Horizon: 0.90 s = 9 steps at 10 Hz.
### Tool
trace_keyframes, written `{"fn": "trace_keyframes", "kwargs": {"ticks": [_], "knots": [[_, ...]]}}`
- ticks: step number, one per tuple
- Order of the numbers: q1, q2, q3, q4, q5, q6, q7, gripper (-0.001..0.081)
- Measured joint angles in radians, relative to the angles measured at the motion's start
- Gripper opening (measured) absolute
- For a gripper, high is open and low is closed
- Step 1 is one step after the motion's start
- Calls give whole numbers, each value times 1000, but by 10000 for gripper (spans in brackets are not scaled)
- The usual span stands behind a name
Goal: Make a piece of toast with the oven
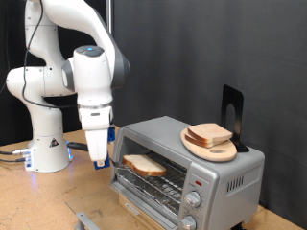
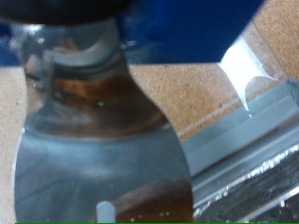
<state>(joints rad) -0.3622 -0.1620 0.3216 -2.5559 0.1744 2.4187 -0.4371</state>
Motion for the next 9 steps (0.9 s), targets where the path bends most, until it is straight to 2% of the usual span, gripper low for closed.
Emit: {"fn": "trace_keyframes", "kwargs": {"ticks": [6,9], "knots": [[4,9,70,8,-20,0,133,264],[2,42,86,5,-87,21,201,264]]}}
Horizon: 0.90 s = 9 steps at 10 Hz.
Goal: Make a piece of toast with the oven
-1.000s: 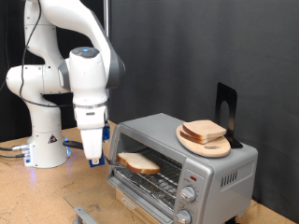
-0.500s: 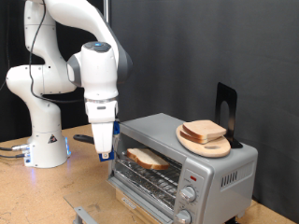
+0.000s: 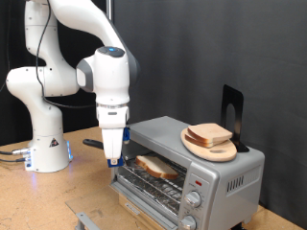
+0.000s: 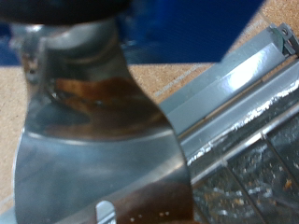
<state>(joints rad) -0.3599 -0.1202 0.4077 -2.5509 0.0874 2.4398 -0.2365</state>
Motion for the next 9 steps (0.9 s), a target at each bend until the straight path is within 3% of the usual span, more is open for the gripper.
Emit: {"fn": "trace_keyframes", "kwargs": {"ticks": [3,7,9], "knots": [[-13,33,-5,-8,-44,12,-1,264],[-24,33,-37,-15,-11,3,-121,264],[-26,31,-47,-15,-1,4,-134,264]]}}
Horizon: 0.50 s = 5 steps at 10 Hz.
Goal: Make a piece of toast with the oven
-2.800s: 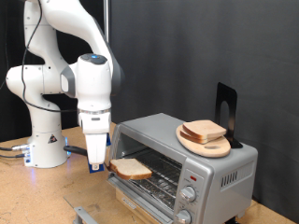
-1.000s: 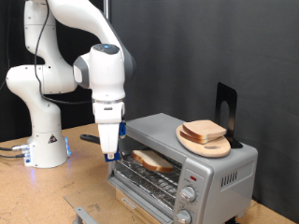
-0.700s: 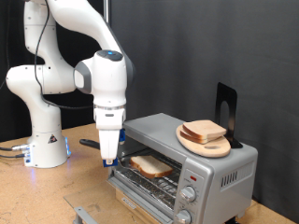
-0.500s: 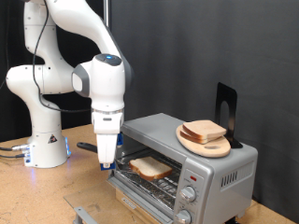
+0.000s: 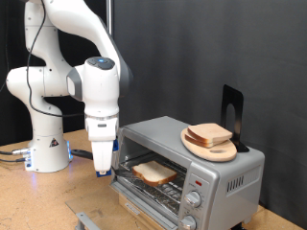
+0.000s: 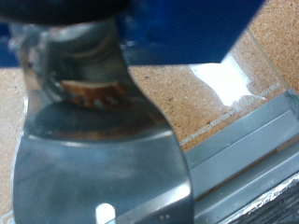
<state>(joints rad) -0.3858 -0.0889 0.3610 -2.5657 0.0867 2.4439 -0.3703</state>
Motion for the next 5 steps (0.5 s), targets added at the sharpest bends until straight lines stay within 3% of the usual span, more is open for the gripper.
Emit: {"fn": "trace_keyframes", "kwargs": {"ticks": [5], "knots": [[4,0,19,9,37,52,15,264]]}}
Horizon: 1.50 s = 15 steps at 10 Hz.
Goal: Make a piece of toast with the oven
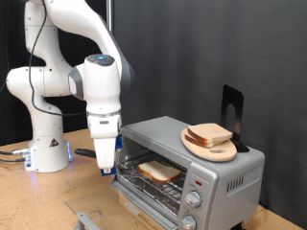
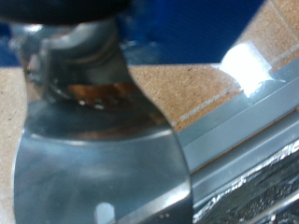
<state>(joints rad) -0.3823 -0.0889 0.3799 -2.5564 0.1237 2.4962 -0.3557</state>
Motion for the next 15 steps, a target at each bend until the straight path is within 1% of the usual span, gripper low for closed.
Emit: {"fn": "trace_keyframes", "kwargs": {"ticks": [4,5,6,7,8,9,10,12,15], "knots": [[1,7,26,-1,-33,18,70,264],[1,8,27,-1,-34,17,72,264],[1,7,23,0,-9,12,48,264],[-3,3,9,4,32,-16,-12,264],[-12,-5,-14,13,55,-63,-74,264],[-25,-14,-38,22,57,-102,-118,264],[-39,-20,-58,27,54,-128,-146,264],[-65,-22,-91,33,50,-144,-183,264],[-90,-22,-142,49,87,-181,-249,264]]}}
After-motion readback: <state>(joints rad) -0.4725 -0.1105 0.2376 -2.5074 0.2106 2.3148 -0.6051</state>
